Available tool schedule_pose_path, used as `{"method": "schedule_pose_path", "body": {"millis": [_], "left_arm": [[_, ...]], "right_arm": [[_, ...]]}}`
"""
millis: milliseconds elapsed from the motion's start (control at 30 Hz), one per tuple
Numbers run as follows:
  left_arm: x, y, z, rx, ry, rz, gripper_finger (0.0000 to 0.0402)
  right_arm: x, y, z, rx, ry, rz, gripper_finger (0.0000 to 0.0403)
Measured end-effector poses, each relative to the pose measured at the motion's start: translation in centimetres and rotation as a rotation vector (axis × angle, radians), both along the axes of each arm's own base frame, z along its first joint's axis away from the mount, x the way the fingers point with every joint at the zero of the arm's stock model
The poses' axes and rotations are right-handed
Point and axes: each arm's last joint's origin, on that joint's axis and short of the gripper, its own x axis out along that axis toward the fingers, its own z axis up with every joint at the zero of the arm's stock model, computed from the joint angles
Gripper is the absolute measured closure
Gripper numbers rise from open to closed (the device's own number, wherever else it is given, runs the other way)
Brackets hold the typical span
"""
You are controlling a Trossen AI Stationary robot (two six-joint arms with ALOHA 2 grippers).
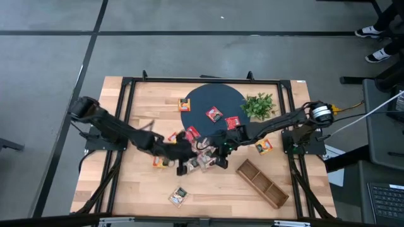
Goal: Pick & Place Tea
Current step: Put the brown tea bag into the middle section of the wooden organizer
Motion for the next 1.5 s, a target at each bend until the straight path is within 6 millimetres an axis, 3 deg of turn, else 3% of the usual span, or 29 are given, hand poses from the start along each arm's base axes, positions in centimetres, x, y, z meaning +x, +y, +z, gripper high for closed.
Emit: {"method": "schedule_pose_path", "body": {"millis": [200, 500, 867, 1067, 1367, 1500], "left_arm": [[-0.7, 2.4, 2.2, -0.118, -0.048, 0.068, 0.0332], [-0.3, 3.5, 1.6, -0.248, -0.002, 0.105, 0.0266], [-0.2, 3.6, 1.6, -0.218, -0.004, 0.12, 0.0232], [-0.2, 3.8, 1.6, -0.187, -0.013, 0.145, 0.0262], [-0.3, 3.4, 1.6, -0.157, -0.013, 0.115, 0.0385], [-0.4, 2.7, 1.7, -0.132, -0.015, 0.077, 0.0397]], "right_arm": [[0.3, 0.5, 0.9, -0.152, -0.076, 0.054, 0.0399], [1.4, 2.3, 3.9, -0.414, -0.212, 0.061, 0.0399], [1.7, 2.5, 4.6, -0.435, -0.235, 0.03, 0.0399], [1.8, 2.6, 4.8, -0.429, -0.256, 0.027, 0.0399], [1.8, 2.7, 4.8, -0.334, -0.248, 0.005, 0.0378], [1.8, 2.9, 4.8, -0.239, -0.238, 0.023, 0.0361]]}}
